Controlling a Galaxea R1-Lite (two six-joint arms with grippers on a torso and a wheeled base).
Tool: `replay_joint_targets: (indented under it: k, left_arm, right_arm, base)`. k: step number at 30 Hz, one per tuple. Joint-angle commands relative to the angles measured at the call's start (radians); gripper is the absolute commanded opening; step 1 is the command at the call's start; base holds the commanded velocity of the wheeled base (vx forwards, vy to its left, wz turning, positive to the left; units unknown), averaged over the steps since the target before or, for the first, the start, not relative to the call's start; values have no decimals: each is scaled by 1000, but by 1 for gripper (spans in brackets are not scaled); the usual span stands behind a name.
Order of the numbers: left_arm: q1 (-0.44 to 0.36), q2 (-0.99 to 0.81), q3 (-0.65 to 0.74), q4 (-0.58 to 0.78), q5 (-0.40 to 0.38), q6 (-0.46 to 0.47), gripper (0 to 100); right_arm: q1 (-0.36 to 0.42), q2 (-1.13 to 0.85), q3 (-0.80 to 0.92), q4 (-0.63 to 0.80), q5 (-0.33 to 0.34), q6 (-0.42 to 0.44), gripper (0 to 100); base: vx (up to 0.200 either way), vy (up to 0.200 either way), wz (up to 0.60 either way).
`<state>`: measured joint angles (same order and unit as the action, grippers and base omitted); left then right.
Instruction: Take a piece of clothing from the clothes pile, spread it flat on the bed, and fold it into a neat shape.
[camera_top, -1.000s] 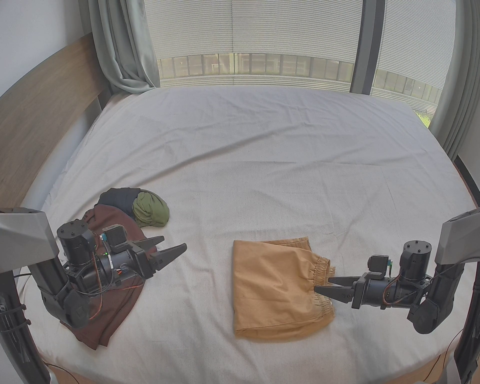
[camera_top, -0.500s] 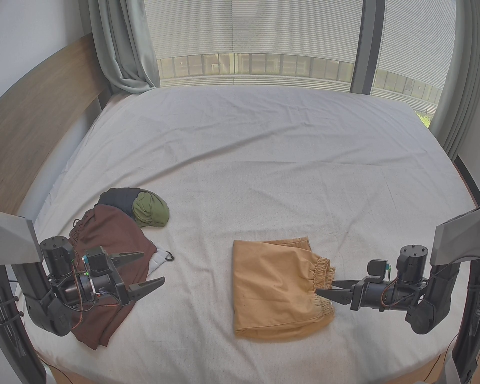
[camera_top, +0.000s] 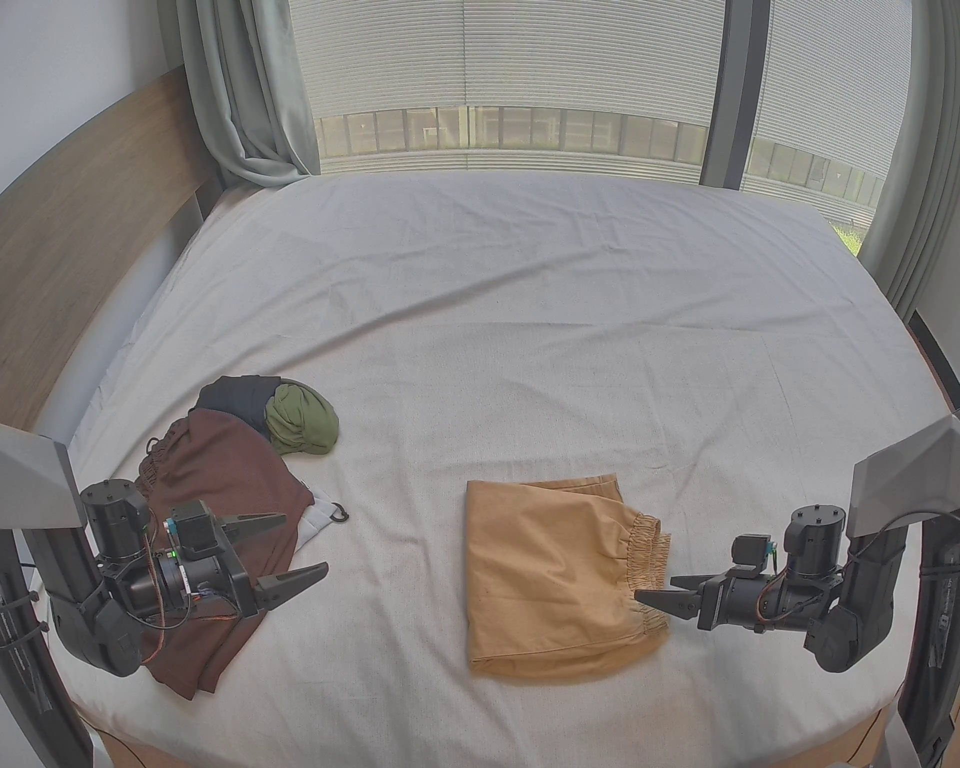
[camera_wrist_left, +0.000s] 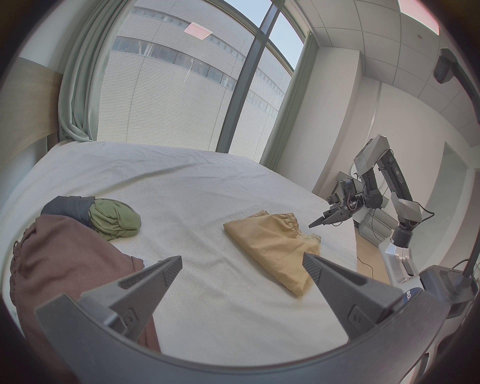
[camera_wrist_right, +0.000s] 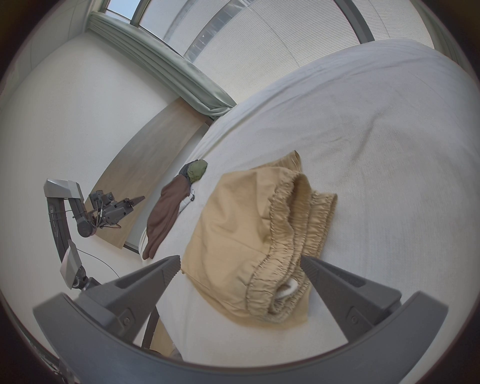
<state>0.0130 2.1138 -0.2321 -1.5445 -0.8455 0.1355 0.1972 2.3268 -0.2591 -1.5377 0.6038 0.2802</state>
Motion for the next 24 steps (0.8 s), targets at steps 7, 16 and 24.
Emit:
replay_joint_targets:
  k: [7,16,24]
  left_arm:
    - [-5,21,5,0,2,-1,100]
    - [-13,21,10,-2,2,1,100]
    - [-16,23,11,-2,0,1,100]
  right_arm:
    - [-2,89,-6,1,-1,-7,100]
    - [-4,151,-31,-1,-6,-6,100]
    - [7,215,-77,-1,-50,-3,100]
  base:
    - [0,0,0]
    - [0,0,0]
    - [0,0,0]
